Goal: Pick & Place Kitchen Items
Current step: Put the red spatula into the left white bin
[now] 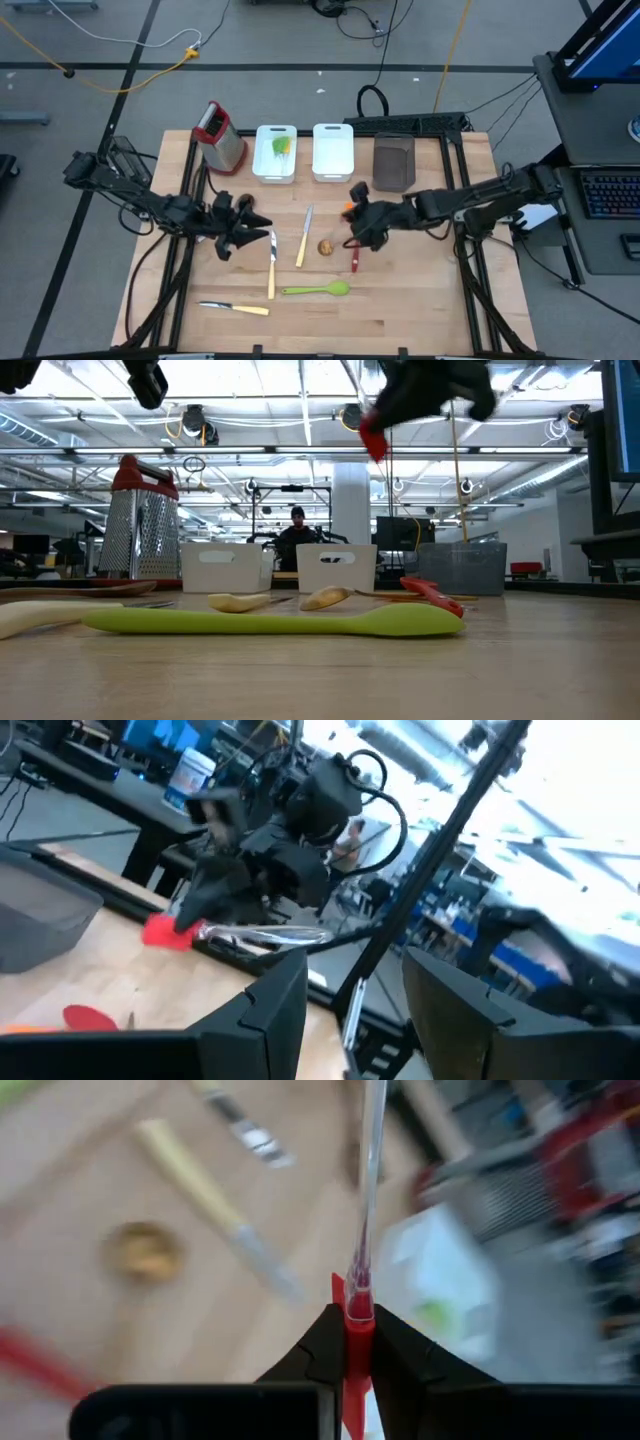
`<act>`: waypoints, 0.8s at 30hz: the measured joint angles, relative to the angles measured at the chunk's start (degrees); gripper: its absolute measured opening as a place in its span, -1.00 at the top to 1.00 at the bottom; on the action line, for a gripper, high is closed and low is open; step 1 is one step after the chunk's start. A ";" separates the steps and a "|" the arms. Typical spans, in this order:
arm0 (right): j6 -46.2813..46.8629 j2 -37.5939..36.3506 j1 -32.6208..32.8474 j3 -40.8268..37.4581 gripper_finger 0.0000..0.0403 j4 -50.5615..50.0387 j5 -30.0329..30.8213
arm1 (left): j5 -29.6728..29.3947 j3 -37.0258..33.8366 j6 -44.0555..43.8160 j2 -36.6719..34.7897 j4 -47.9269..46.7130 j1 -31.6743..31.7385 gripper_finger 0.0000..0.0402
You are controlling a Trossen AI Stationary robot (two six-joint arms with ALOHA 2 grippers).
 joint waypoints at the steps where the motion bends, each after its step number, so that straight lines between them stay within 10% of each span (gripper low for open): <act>1: -3.18 0.00 -0.30 0.00 0.89 2.71 0.69 | -0.90 0.02 -1.53 -0.01 0.04 0.00 0.16; 24: -35.21 6.66 -3.19 -0.07 0.89 25.86 4.75 | -7.05 2.20 -29.73 17.17 15.88 4.76 0.16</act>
